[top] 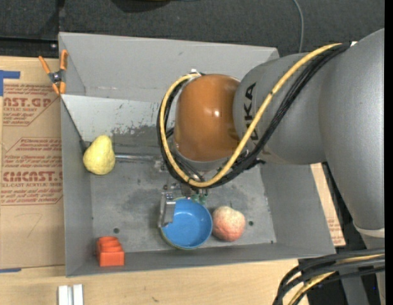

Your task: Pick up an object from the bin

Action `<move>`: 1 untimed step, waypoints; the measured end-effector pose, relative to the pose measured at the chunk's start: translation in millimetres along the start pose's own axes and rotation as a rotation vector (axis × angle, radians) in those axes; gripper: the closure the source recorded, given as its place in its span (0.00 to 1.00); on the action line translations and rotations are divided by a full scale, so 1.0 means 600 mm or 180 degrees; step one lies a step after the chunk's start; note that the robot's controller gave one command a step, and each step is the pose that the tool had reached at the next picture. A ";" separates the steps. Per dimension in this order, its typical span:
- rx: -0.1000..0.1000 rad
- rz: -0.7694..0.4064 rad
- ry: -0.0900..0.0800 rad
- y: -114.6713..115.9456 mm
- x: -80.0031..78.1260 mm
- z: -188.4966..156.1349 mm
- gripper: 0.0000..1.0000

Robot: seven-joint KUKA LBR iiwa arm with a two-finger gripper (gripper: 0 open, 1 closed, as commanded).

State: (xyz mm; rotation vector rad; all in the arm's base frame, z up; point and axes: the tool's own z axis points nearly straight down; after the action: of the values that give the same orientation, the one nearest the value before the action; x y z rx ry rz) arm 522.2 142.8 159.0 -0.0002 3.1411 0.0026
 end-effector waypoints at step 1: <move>0.0001 -0.0585 0.0033 -0.124 0.020 0.151 0.00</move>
Offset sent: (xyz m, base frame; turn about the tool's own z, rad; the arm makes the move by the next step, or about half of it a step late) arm -0.0221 -0.0655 -0.0251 -0.5526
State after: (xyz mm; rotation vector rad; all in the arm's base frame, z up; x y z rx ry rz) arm 510.4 68.8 68.0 -0.2894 3.1380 0.0021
